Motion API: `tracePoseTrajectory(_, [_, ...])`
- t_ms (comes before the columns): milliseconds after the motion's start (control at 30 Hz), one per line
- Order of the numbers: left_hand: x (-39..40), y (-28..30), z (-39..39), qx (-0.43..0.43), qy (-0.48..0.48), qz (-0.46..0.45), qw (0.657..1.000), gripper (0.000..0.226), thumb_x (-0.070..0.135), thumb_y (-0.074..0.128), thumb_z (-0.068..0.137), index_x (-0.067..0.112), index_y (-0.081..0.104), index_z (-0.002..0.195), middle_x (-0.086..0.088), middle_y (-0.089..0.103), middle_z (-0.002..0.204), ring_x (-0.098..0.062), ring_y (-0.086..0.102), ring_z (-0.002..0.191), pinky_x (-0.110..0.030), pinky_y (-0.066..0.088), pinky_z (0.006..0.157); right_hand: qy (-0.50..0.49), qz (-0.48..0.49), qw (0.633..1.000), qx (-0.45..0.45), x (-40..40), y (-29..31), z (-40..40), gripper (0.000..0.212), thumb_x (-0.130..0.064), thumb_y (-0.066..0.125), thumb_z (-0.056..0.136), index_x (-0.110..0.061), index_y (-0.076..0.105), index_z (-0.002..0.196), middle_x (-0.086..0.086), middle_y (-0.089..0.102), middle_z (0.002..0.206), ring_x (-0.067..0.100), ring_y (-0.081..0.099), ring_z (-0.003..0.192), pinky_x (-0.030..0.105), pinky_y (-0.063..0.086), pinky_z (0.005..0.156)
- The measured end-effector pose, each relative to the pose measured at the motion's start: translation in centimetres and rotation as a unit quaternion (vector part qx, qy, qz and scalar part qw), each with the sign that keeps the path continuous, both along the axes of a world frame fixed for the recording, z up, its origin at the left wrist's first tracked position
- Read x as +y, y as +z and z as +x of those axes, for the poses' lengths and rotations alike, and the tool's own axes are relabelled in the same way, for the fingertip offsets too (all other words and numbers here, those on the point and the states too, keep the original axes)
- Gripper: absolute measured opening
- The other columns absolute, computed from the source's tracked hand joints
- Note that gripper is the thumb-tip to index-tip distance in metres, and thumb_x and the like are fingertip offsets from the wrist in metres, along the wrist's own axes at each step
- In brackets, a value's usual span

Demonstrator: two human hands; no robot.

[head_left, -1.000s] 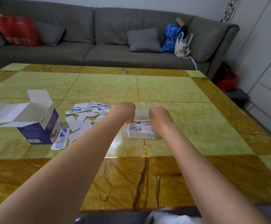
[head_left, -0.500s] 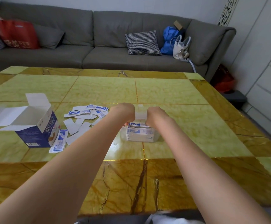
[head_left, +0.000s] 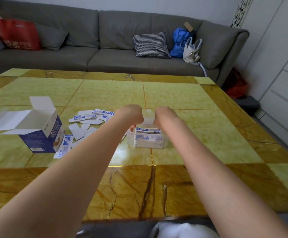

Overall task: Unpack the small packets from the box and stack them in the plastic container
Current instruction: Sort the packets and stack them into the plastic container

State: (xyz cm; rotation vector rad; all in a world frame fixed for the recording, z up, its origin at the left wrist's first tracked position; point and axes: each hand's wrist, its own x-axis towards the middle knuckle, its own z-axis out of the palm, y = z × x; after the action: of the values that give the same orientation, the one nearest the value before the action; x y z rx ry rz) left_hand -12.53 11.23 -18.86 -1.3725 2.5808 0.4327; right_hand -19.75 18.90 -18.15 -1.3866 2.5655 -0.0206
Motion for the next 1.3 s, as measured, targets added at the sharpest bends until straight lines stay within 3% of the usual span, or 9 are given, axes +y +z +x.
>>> tracePoseTrajectory(67, [-0.2, 0.8, 0.7, 0.04, 0.005, -0.018, 0.999, 0.025, 0.005, 0.039, 0.089, 0.007, 0.043, 0.065, 0.0, 0.061, 0.045, -0.011, 0.048, 0.043, -0.021, 0.037, 0.049, 0.006, -0.043, 0.999, 0.016, -0.1, 1.2, 0.8, 0.018, 0.001, 0.043, 0.089, -0.002, 0.048, 0.072, 0.007, 0.044, 0.071, 0.027, 0.047, 0.077, 0.027, 0.038, 0.06])
tracePoseTrajectory(200, [-0.8, 1.5, 3.3, 0.082, 0.036, -0.057, 0.994, 0.027, 0.007, 0.041, 0.088, 0.009, 0.049, 0.062, 0.0, 0.068, 0.06, -0.012, 0.061, 0.059, -0.025, 0.049, 0.065, 0.096, -0.153, 0.983, -0.036, -1.1, 1.9, 3.9, 0.019, -0.001, 0.042, 0.089, -0.002, 0.061, 0.093, 0.012, 0.058, 0.083, 0.028, 0.058, 0.076, 0.03, 0.043, 0.063])
tracePoseTrajectory(333, [-1.5, 0.1, 9.0, 0.055, 0.071, -0.067, 0.994, 0.023, 0.008, 0.044, 0.088, 0.006, 0.054, 0.068, -0.005, 0.073, 0.079, -0.019, 0.067, 0.074, -0.029, 0.053, 0.077, 0.163, -0.133, 0.973, -0.098, -2.8, -0.6, 8.2, 0.021, -0.002, 0.039, 0.089, -0.002, 0.058, 0.08, 0.018, 0.063, 0.087, 0.033, 0.062, 0.088, 0.032, 0.049, 0.07])
tracePoseTrajectory(533, [-1.5, -4.6, 14.9, 0.007, 0.023, -0.047, 0.999, 0.043, 0.025, 0.057, 0.088, 0.013, 0.049, 0.128, -0.008, 0.052, 0.132, -0.024, 0.048, 0.122, -0.032, 0.04, 0.096, 0.192, -0.015, 0.976, -0.102, -4.8, -7.1, 11.8, 0.051, -0.006, 0.04, 0.093, -0.02, 0.035, 0.142, 0.011, 0.037, 0.144, 0.033, 0.04, 0.127, 0.036, 0.035, 0.103])
tracePoseTrajectory(667, [-1.9, -6.5, 15.6, 0.025, 0.032, 0.007, 0.999, 0.059, 0.028, 0.07, 0.079, 0.012, 0.046, 0.13, -0.012, 0.048, 0.127, -0.028, 0.048, 0.12, -0.035, 0.04, 0.098, 0.219, 0.001, 0.973, -0.078, -5.5, -8.8, 12.0, 0.057, -0.019, 0.049, 0.09, -0.024, 0.027, 0.143, 0.003, 0.033, 0.147, 0.034, 0.028, 0.129, 0.046, 0.032, 0.105])
tracePoseTrajectory(900, [-1.8, -7.0, 14.9, 0.101, -0.001, 0.008, 0.995, 0.064, 0.02, 0.07, 0.078, 0.013, 0.041, 0.135, -0.01, 0.052, 0.126, -0.025, 0.052, 0.113, -0.03, 0.041, 0.09, 0.158, -0.093, 0.964, -0.194, -5.9, -8.9, 11.8, 0.054, -0.006, 0.065, 0.08, -0.014, 0.044, 0.129, 0.01, 0.053, 0.127, 0.028, 0.045, 0.118, 0.036, 0.042, 0.095])
tracePoseTrajectory(1100, [-2.1, -7.8, 16.6, 0.232, 0.066, 0.053, 0.969, 0.014, 0.017, 0.068, 0.08, 0.011, 0.062, 0.091, -0.005, 0.063, 0.088, -0.015, 0.056, 0.076, -0.024, 0.041, 0.067, 0.106, -0.198, 0.938, -0.264, -4.9, -9.0, 11.1, 0.029, -0.01, 0.065, 0.083, -0.015, 0.06, 0.111, 0.001, 0.059, 0.101, 0.012, 0.052, 0.083, 0.011, 0.034, 0.054])
tracePoseTrajectory(1200, [-2.7, -7.8, 17.8, 0.277, 0.115, 0.098, 0.949, 0.009, 0.017, 0.066, 0.083, 0.01, 0.062, 0.083, 0.004, 0.057, 0.066, -0.009, 0.054, 0.06, -0.02, 0.043, 0.058, 0.093, -0.196, 0.935, -0.28, -5.0, -8.6, 10.6, 0.025, -0.013, 0.068, 0.082, -0.016, 0.061, 0.106, -0.002, 0.057, 0.092, 0.014, 0.057, 0.083, 0.013, 0.038, 0.056])
tracePoseTrajectory(1300, [-3.3, -7.6, 19.2, 0.321, 0.171, 0.159, 0.918, 0.01, 0.016, 0.064, 0.085, 0.008, 0.066, 0.091, 0.002, 0.062, 0.075, -0.009, 0.058, 0.064, -0.017, 0.05, 0.059, 0.09, -0.201, 0.936, -0.274, -5.1, -8.1, 10.6, 0.012, -0.016, 0.068, 0.08, -0.014, 0.067, 0.092, 0.001, 0.061, 0.089, 0.015, 0.057, 0.081, 0.019, 0.039, 0.058])
